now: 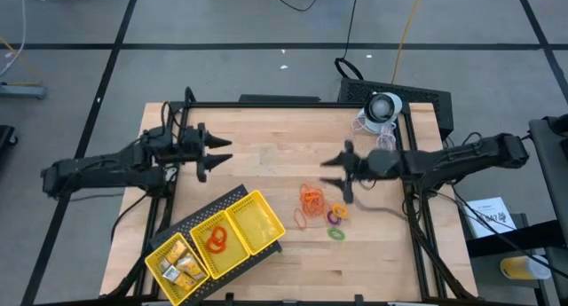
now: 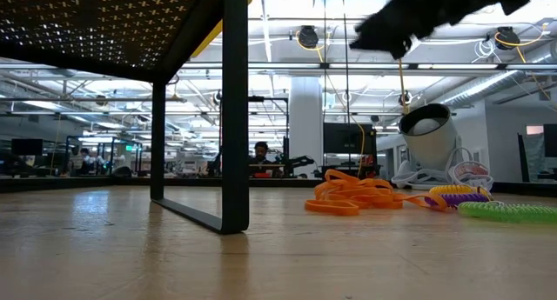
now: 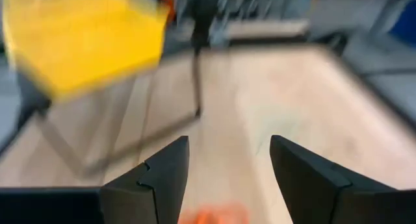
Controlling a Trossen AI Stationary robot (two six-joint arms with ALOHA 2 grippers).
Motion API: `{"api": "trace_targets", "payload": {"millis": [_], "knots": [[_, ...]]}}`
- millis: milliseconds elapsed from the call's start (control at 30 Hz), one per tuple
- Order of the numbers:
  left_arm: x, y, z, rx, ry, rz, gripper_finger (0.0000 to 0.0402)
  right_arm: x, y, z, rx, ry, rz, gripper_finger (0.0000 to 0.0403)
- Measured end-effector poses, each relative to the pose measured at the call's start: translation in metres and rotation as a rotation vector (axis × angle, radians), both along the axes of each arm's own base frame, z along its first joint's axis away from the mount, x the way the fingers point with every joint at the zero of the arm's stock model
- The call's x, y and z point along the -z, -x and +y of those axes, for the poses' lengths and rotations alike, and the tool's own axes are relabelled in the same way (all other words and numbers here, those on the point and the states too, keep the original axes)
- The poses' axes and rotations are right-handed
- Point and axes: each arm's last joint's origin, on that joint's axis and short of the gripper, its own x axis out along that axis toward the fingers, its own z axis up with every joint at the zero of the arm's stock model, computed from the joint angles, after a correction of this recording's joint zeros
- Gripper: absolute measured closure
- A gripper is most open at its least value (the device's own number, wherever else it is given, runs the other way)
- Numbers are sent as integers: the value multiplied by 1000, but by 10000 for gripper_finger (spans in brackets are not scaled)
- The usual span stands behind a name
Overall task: Pick & Place Office Desk Supplies
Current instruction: Put the yellow spring keychain into the center yellow bin on the shelf
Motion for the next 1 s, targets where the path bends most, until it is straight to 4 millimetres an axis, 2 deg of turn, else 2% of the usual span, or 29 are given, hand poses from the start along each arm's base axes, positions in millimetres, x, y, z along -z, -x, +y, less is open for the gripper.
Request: {"api": "trace_targets", "payload": {"millis": [167, 300, 433, 633, 867, 1000], "knots": [[13, -1, 10, -14, 93, -65, 174, 41, -6, 30, -119, 62, 289, 195], [15, -2, 12, -54, 68, -55, 174, 69, 2, 47, -94, 40, 517, 195], [15, -1, 13, -93, 64, -56, 174, 85, 10, 60, -71, 0, 657, 195], [15, -1, 14, -142, 74, -59, 174, 106, 18, 71, -100, 21, 726, 195], [15, -1, 15, -157, 144, -72, 174, 132, 32, 66, -102, 37, 766, 197], [15, -1, 15, -159, 176, -78, 174, 138, 34, 65, -117, 30, 724, 220]]}}
